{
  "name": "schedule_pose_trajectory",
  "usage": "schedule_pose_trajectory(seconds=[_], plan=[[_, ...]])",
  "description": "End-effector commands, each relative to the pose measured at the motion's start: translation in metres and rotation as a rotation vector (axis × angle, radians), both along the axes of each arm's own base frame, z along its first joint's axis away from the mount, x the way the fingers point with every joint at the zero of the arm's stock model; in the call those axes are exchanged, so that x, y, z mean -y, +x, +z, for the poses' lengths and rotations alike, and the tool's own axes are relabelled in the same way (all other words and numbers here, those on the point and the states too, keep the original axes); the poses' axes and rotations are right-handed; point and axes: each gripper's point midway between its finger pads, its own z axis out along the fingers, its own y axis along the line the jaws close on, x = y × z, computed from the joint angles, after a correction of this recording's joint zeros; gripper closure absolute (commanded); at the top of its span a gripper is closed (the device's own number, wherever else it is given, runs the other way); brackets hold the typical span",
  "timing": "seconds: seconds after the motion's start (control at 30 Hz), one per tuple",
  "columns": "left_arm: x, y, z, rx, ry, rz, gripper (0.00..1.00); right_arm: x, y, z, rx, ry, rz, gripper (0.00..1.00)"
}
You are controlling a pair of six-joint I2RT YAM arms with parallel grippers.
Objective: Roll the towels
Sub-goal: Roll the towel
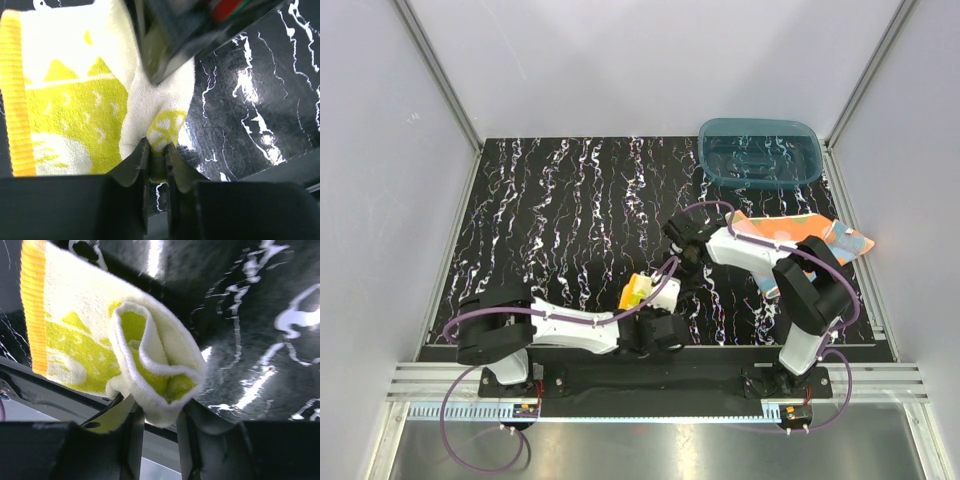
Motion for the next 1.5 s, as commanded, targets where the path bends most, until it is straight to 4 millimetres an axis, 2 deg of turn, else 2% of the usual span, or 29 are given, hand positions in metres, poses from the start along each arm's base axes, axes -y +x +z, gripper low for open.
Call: schedule_pose_trajectory(seconds=[0.0, 0.07, 0.1, 0.17, 0.2, 0.27, 0.33, 0.37, 0.43, 0.47, 0.53, 0.6, 0.63, 0.7, 0.73, 0.77, 0.8, 0.87, 0.9, 0.93, 1.03, 1.17, 1.3, 1.33, 1.37, 1.47], plan=[[-0.033, -0.019, -0.034, -0.117, 0.09, 0.019, 0.9, 0.016, 0.017, 0.021, 0.057, 0.029, -0.021, 0.64], [-0.036, -0.021, -0.034, -0.125, 0.078, -0.004, 0.96, 0.025, 0.019, 0.019, 0.052, 0.019, -0.027, 0.62], [-0.026, -0.021, -0.025, -0.12, 0.019, -0.025, 0.97, 0.032, 0.023, 0.021, 0.059, 0.02, -0.037, 0.62], [-0.025, -0.026, -0.023, -0.132, -0.007, -0.072, 0.99, 0.039, 0.025, 0.021, 0.055, 0.014, -0.049, 0.61], [-0.019, -0.026, -0.012, -0.128, -0.055, -0.081, 0.99, 0.044, 0.029, 0.022, 0.059, 0.012, -0.058, 0.61], [-0.022, -0.03, -0.013, -0.17, -0.081, -0.098, 0.99, 0.047, 0.03, 0.023, 0.061, 0.008, -0.062, 0.61], [-0.02, -0.03, -0.005, -0.192, -0.147, -0.105, 0.99, 0.047, 0.031, 0.022, 0.06, 0.007, -0.062, 0.62], [-0.023, -0.034, -0.008, -0.212, -0.167, -0.113, 0.99, 0.046, 0.031, 0.022, 0.06, 0.011, -0.061, 0.62], [-0.024, -0.035, -0.001, -0.216, -0.212, -0.114, 0.99, 0.046, 0.03, 0.021, 0.056, 0.014, -0.062, 0.63], [-0.031, -0.036, -0.006, -0.224, -0.211, -0.105, 0.99, 0.045, 0.03, 0.02, 0.051, 0.016, -0.06, 0.63], [-0.031, -0.033, 0.002, -0.224, -0.273, -0.096, 0.99, 0.045, 0.03, 0.021, 0.054, 0.02, -0.063, 0.63], [-0.036, -0.035, 0.002, -0.24, -0.329, -0.088, 0.98, 0.041, 0.034, 0.028, 0.072, 0.041, -0.06, 0.58], [-0.039, -0.033, 0.002, -0.261, -0.357, -0.066, 0.98, 0.04, 0.035, 0.03, 0.08, 0.048, -0.059, 0.49], [-0.041, -0.031, 0.009, -0.266, -0.431, -0.047, 0.99, 0.037, 0.038, 0.039, 0.101, 0.07, -0.062, 0.42], [-0.051, -0.03, 0.002, -0.294, -0.447, -0.008, 0.99, 0.035, 0.038, 0.042, 0.105, 0.083, -0.06, 0.4], [-0.052, -0.029, 0.004, -0.299, -0.483, 0.001, 0.99, 0.032, 0.039, 0.045, 0.11, 0.108, -0.059, 0.35], [-0.054, -0.027, 0.01, -0.298, -0.522, 0.013, 0.99, 0.03, 0.039, 0.047, 0.109, 0.12, -0.063, 0.34], [-0.066, -0.025, 0.003, -0.333, -0.56, 0.081, 1.0, 0.023, 0.036, 0.049, 0.102, 0.171, -0.056, 0.32], [-0.068, -0.023, 0.01, -0.334, -0.606, 0.097, 1.0, 0.02, 0.035, 0.049, 0.093, 0.191, -0.062, 0.31], [-0.077, -0.023, 0.002, -0.365, -0.624, 0.146, 1.0, 0.012, 0.031, 0.05, 0.081, 0.247, -0.052, 0.31], [-0.085, -0.02, 0.004, -0.4, -0.7, 0.214, 1.0, -0.005, 0.021, 0.061, 0.052, 0.386, -0.027, 0.3], [-0.101, -0.025, -0.012, -0.47, -0.721, 0.318, 1.0, -0.032, 0.003, 0.064, 0.076, 0.512, 0.048, 0.29], [-0.106, -0.033, -0.022, -0.562, -0.753, 0.406, 1.0, -0.054, -0.005, 0.053, 0.075, 0.599, 0.083, 0.29], [-0.108, -0.035, -0.025, -0.58, -0.747, 0.427, 1.0, -0.058, -0.006, 0.045, 0.052, 0.601, 0.067, 0.29], [-0.118, -0.042, -0.04, -0.605, -0.712, 0.463, 1.0, -0.063, -0.006, 0.043, 0.059, 0.619, 0.075, 0.29], [-0.131, -0.053, -0.055, -0.661, -0.664, 0.544, 1.0, -0.075, -0.005, 0.03, 0.059, 0.639, 0.081, 0.31]])
